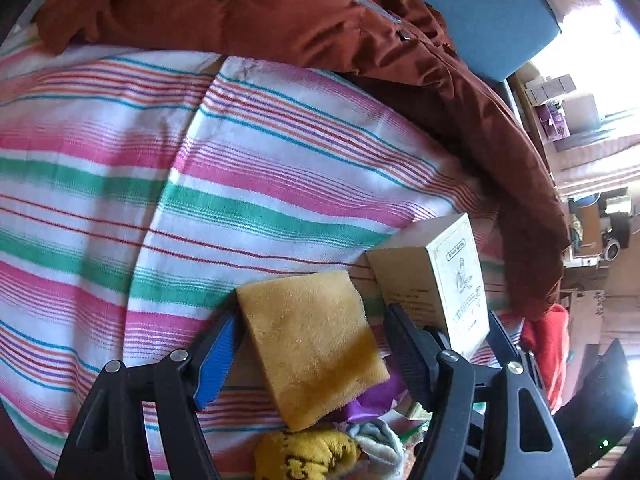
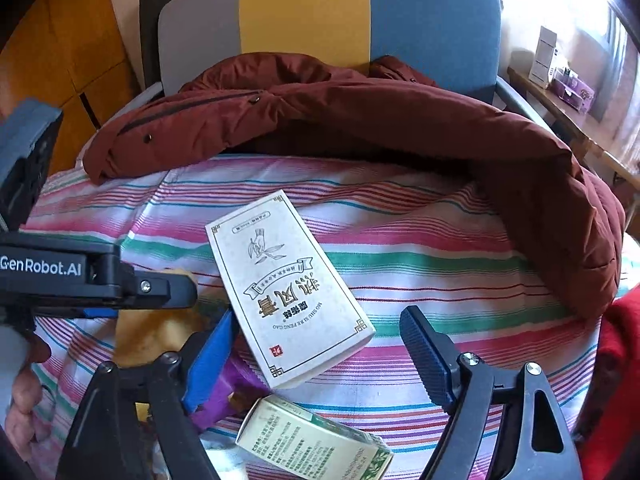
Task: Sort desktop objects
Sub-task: 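Grasp a yellow sponge with the left tool while the right tool grasps the white tea box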
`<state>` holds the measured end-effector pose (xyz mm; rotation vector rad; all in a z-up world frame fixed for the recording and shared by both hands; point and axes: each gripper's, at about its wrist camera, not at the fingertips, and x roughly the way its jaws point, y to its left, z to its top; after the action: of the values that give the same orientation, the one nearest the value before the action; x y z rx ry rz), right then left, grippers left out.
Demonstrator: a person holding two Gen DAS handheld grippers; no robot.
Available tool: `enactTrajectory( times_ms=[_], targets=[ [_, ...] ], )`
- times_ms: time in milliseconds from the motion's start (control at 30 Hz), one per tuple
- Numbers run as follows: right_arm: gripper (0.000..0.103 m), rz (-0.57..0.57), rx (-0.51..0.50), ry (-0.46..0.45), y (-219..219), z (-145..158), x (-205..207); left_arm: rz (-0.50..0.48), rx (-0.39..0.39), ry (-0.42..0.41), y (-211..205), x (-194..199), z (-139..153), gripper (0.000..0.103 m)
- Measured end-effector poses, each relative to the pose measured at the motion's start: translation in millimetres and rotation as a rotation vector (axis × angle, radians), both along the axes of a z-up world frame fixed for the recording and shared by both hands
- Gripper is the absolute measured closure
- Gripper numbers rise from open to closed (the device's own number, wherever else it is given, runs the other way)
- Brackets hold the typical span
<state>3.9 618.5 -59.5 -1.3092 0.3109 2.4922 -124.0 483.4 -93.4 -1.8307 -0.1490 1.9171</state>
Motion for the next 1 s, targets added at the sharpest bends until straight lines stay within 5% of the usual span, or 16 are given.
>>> enactTrajectory(
  times_ms=[167, 433, 700, 1000],
  targets=[
    [0.03, 0.021, 0.027, -0.014, -5, -5, -4, -0.098, 0.0, 0.114, -6, 18, 5, 0.046],
    [0.045, 0.053, 0.026, -0.002, -13, 3, -6, -0.058, 0.053, 0.162, -61, 32, 24, 0.048],
    [0.049, 0.11, 0.0, 0.057, -34, 24, -8, -0.059, 0.083, 0.416, -120, 59, 98, 0.048],
    [0.05, 0.199, -0.056, 0.101, -66, 36, -11, -0.018, 0.167, 0.553, -175, 54, 156, 0.048]
  ],
)
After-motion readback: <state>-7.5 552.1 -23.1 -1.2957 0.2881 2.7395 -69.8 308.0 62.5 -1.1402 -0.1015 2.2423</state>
